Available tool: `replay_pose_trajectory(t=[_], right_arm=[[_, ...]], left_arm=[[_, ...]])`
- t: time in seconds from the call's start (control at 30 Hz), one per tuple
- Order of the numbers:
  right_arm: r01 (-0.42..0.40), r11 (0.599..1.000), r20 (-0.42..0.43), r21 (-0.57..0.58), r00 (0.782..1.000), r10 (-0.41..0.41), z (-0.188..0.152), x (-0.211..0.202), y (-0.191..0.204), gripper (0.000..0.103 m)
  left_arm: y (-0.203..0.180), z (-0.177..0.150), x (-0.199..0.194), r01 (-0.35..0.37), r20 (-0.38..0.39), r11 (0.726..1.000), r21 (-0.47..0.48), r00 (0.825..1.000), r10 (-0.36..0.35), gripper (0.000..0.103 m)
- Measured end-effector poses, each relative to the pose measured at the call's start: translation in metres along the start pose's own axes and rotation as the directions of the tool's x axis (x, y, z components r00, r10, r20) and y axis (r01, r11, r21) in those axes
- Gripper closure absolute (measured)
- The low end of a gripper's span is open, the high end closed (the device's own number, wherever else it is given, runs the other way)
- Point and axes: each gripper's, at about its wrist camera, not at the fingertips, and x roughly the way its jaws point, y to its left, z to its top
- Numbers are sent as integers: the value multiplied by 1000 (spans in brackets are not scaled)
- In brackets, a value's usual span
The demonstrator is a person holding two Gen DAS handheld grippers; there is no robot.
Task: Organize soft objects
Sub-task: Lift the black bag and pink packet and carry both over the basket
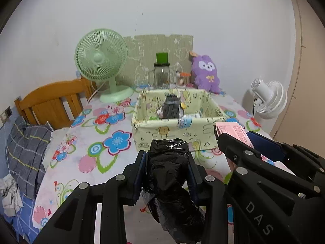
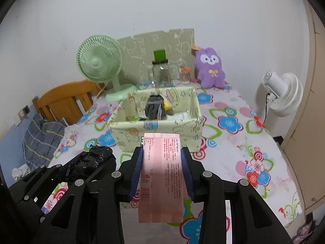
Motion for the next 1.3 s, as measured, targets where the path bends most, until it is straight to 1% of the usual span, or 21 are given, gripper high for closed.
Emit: replay_pose_trajectory(t=[0.3, 0.43, 0.63, 0.9, 1.03, 1.3], right_arm=[[-9, 999, 71, -42, 997, 12, 18, -31, 6, 62], [-8, 998, 104, -54, 994, 13, 28, -41, 5, 62], [-4, 998, 132, -58, 991, 12, 40, -47, 3, 62], [-3, 998, 156, -60, 988, 12, 56, -40, 3, 62], [-8, 999, 154, -45, 988, 15, 61, -30, 1, 62], [7, 999, 136, -47, 991, 0, 73, -1, -2, 62]], left_arm=[[-4, 17, -25, -7, 78, 1000, 1, 997, 7, 66], [-6, 25, -31, 5, 105, 1000, 0, 994, -5, 66], [-7, 37, -33, 19, 135, 1000, 0, 991, -19, 65], [-6, 52, -24, 12, 150, 1000, -4, 989, -11, 65], [-4, 57, -14, 13, 146, 1000, -2, 989, -13, 66], [-3, 67, 13, 14, 130, 1000, 0, 991, -14, 66]])
